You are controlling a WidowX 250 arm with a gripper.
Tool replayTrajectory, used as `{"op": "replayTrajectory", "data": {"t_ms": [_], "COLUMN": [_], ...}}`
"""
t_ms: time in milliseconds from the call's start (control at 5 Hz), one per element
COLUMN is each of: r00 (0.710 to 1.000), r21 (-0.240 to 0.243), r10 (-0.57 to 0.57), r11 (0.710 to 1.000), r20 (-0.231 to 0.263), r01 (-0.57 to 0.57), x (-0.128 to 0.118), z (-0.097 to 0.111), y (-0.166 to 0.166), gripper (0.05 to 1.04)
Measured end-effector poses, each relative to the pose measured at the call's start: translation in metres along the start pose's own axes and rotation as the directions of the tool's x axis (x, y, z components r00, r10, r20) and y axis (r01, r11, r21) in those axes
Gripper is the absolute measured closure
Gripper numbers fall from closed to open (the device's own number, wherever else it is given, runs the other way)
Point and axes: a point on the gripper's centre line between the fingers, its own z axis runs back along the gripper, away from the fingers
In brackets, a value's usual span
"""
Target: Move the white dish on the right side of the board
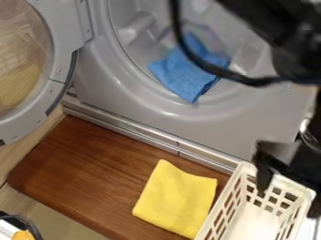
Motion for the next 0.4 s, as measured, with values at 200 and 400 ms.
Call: {"op": "replayTrajectory", "data": {"t_ms": [200, 400], "r00": [0.999, 0.999], "r21": [-0.007, -0.001], "r10": [0.028, 0.008], "r11": [1.0, 1.0], "r20": [0.036, 0.044], "r01": [-0.028, -0.008], "x": [0.006, 0.008], "z": [0.012, 0.017], "y": [0.023, 0.038], "gripper": [0.083, 0.083]}}
